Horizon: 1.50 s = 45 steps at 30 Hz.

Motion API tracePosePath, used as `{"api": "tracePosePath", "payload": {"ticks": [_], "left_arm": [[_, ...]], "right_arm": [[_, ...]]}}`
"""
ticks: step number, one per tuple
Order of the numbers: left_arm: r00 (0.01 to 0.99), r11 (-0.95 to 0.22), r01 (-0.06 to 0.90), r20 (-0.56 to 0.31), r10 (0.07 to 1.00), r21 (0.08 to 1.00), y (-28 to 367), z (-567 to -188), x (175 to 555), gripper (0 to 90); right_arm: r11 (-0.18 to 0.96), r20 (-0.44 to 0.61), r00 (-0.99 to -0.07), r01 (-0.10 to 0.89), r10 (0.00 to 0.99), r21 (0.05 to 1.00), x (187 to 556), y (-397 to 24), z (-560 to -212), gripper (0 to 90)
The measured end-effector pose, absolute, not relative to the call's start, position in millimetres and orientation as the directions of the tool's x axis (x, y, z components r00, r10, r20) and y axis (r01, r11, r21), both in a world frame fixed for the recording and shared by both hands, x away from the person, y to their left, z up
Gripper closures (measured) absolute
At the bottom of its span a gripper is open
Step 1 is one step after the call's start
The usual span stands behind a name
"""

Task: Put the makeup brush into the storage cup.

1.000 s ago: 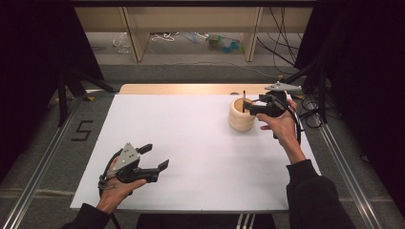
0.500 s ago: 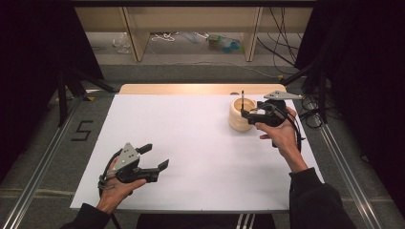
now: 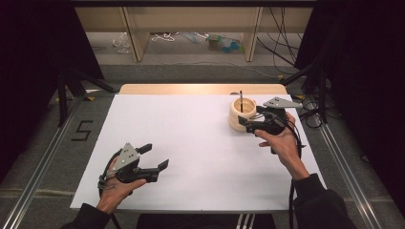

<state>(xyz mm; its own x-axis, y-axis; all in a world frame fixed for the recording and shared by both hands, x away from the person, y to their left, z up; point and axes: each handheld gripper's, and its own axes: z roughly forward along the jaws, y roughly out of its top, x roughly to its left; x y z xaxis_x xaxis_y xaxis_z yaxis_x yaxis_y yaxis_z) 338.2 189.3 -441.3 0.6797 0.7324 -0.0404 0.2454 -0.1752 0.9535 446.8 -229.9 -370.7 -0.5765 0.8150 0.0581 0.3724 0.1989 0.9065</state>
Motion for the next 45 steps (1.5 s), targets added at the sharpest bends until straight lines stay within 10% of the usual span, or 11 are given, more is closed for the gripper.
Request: {"api": "tracePosePath", "payload": {"ticks": [45], "left_arm": [[0.685, -0.176, 0.235, -0.035, 0.727, 0.956, 191.0, -439.1, 337.4, 17.2]], "right_arm": [[0.152, 0.117, -0.636, 0.352, 0.763, 0.924, 397.6, -237.8, -405.3, 15.8]]}}
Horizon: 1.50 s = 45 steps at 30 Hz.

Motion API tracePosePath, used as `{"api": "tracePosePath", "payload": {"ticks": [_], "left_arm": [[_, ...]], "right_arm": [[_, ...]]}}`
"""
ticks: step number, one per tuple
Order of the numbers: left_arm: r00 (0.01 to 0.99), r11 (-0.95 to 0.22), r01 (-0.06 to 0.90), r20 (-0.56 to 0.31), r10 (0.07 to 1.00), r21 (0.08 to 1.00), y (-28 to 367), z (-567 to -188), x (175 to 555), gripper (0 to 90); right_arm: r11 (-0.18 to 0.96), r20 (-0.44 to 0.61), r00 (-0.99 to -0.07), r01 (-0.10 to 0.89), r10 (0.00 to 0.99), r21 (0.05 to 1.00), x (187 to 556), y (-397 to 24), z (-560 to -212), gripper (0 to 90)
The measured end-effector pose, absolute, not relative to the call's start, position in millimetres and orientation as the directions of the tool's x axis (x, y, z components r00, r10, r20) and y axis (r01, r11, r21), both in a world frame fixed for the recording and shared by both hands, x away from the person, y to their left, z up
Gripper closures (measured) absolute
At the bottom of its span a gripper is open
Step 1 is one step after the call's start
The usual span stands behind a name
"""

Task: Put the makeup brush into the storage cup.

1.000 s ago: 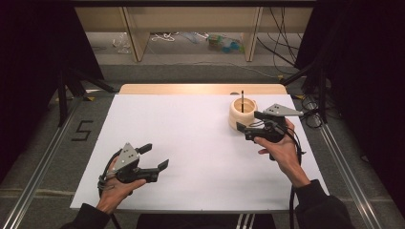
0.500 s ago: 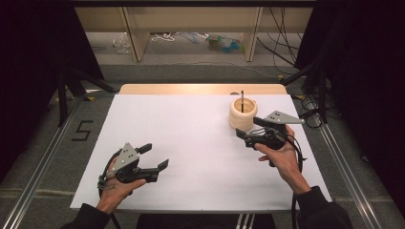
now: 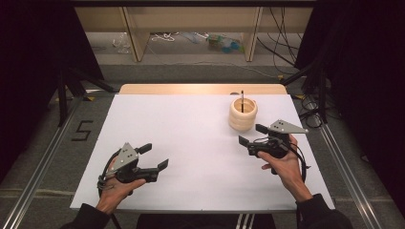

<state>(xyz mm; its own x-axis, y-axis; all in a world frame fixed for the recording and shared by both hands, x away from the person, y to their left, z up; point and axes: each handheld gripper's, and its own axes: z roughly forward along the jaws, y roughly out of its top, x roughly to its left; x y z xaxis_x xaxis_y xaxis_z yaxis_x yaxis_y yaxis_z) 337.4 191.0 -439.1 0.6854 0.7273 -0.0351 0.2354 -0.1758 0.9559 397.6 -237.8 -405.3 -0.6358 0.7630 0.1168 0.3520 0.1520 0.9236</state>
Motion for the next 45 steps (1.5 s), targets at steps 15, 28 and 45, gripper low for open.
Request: {"api": "tracePosePath", "payload": {"ticks": [15, 28, 45], "left_arm": [[0.679, -0.171, 0.238, -0.038, 0.733, 0.956, 190.9, -438.9, 337.0, 17.1], [0.676, -0.167, 0.241, -0.042, 0.736, 0.956, 190.9, -438.9, 336.9, 17.1], [0.683, -0.167, 0.236, -0.041, 0.73, 0.957, 190.3, -438.7, 336.7, 17.0]], "right_arm": [[0.152, 0.127, -0.638, 0.364, 0.76, 0.919, 381.0, -244.4, -407.6, 15.9], [0.172, 0.105, -0.657, 0.344, 0.747, 0.923, 363.7, -243.3, -415.1, 15.9], [0.175, 0.117, -0.671, 0.35, 0.732, 0.92, 348.2, -246.1, -419.4, 15.8]]}}
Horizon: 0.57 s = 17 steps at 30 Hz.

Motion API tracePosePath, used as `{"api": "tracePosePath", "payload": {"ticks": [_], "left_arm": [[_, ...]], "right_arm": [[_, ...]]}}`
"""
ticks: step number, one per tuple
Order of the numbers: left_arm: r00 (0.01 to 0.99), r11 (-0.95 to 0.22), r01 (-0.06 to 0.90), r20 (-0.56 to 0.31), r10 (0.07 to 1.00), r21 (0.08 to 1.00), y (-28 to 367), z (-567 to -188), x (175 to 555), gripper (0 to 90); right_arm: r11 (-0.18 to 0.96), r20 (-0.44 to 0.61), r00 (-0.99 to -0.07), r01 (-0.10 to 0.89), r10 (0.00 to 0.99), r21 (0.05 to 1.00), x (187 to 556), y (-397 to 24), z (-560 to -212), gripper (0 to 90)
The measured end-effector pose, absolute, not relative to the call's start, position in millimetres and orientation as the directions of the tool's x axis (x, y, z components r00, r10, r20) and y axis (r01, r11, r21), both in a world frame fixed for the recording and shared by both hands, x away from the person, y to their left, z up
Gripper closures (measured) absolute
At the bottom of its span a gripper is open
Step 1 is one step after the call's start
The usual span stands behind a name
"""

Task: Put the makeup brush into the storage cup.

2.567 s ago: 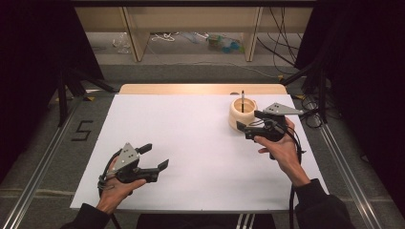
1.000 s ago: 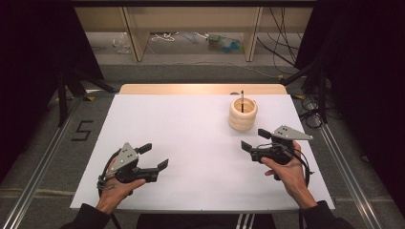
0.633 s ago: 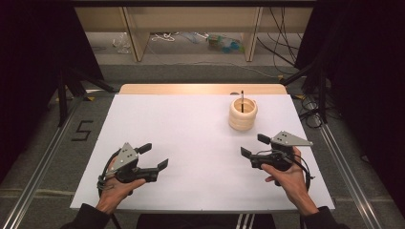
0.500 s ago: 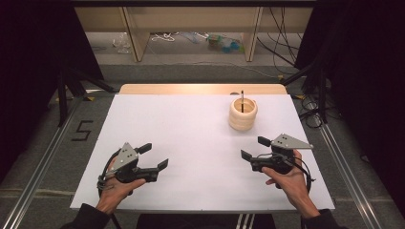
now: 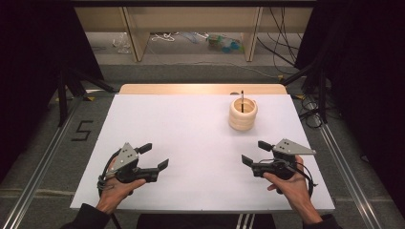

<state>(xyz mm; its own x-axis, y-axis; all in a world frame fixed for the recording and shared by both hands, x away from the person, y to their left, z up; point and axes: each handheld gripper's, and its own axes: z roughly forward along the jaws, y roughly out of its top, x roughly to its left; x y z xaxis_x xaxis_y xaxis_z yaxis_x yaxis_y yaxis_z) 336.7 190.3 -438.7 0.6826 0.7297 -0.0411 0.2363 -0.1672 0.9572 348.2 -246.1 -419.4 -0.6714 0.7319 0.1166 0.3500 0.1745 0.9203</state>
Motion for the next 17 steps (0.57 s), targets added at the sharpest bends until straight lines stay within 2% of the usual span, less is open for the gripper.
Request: {"api": "tracePosePath", "payload": {"ticks": [17], "left_arm": [[0.685, -0.167, 0.235, -0.042, 0.727, 0.957, 189.9, -439.9, 337.9, 16.4]], "right_arm": [[0.167, 0.125, -0.672, 0.352, 0.73, 0.921, 348.0, -248.3, -424.0, 15.8]]}}
